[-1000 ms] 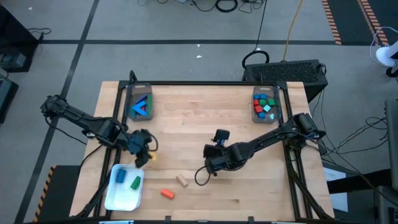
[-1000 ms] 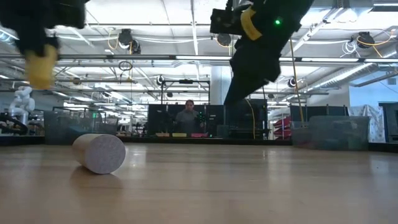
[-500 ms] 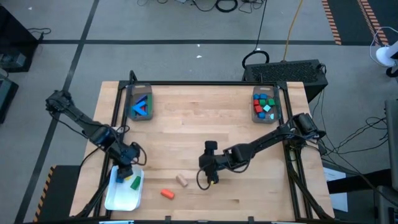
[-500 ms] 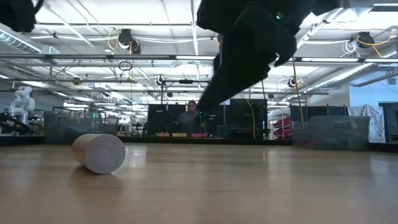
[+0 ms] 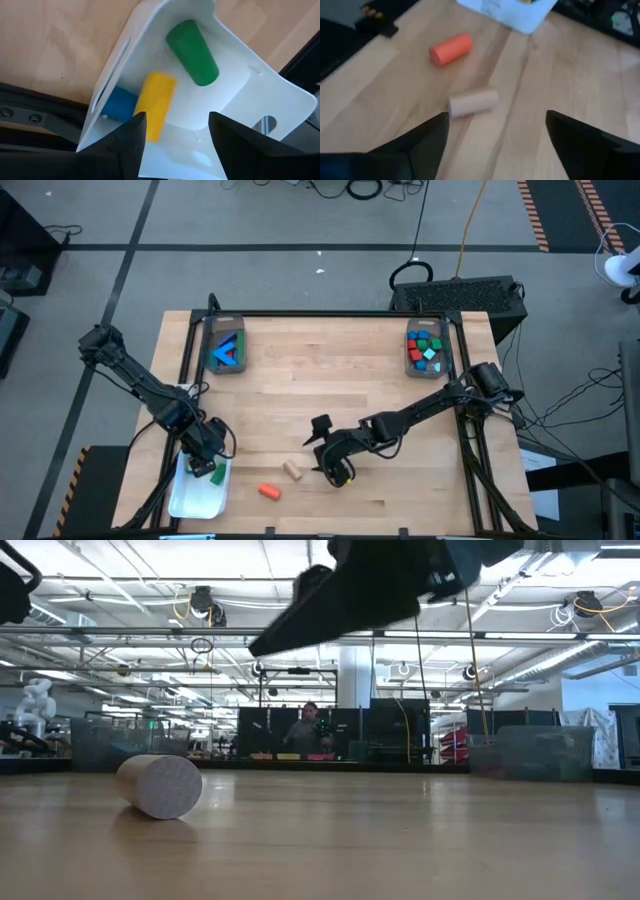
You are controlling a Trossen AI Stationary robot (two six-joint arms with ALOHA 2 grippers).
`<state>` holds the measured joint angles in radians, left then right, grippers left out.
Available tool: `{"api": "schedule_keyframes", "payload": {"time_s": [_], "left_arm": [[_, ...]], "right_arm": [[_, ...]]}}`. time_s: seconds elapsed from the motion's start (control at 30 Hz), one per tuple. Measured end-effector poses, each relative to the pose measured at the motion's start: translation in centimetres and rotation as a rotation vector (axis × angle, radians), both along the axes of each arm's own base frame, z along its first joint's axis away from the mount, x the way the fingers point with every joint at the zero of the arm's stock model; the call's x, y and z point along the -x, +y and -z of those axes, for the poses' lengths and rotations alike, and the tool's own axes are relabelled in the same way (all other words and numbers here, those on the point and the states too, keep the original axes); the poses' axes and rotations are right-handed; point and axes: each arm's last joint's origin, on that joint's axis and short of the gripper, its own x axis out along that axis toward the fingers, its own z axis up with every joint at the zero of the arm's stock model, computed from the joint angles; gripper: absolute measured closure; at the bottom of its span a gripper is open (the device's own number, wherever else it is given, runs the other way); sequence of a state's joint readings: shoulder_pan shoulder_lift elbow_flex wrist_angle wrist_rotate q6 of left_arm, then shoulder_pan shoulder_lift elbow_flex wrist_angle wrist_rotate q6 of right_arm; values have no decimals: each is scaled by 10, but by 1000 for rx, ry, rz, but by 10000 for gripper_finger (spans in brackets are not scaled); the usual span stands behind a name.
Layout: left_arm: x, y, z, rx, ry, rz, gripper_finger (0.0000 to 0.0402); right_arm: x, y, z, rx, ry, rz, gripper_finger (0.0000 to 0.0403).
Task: Sort blocks by size
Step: Put the brown cylindrical block into the white bin
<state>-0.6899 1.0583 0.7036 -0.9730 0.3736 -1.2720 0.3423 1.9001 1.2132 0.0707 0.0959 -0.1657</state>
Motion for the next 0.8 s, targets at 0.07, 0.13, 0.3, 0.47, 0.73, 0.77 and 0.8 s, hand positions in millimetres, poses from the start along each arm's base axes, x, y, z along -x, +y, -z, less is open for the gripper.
{"api": "schedule_keyframes", "payload": {"time_s": [0.07, 0.13, 0.3, 0.47, 0.73, 0.77, 0.8], "left_arm": [[0, 0, 0, -2, 4, -2, 182], [0, 0, 0, -1, 6, -4, 181], [0, 0, 0, 12, 21, -8, 179], [0, -1, 0, 32, 37, -17, 179], [-1, -2, -1, 47, 20, -18, 178], [-1, -2, -1, 47, 20, -18, 178], [-1, -2, -1, 48, 18, -17, 178]], "right_arm": [[-6, -1, 0, -26, -9, -1, 67], [-11, -2, 5, -72, 20, -53, 53], [-30, -3, 13, -100, 34, -190, 47], [-50, -11, 14, -110, 27, -243, 47], [-77, -18, 45, -108, 116, -283, 47], [-79, -18, 49, -115, 130, -293, 47], [-81, -18, 53, -120, 138, -300, 47]]}}
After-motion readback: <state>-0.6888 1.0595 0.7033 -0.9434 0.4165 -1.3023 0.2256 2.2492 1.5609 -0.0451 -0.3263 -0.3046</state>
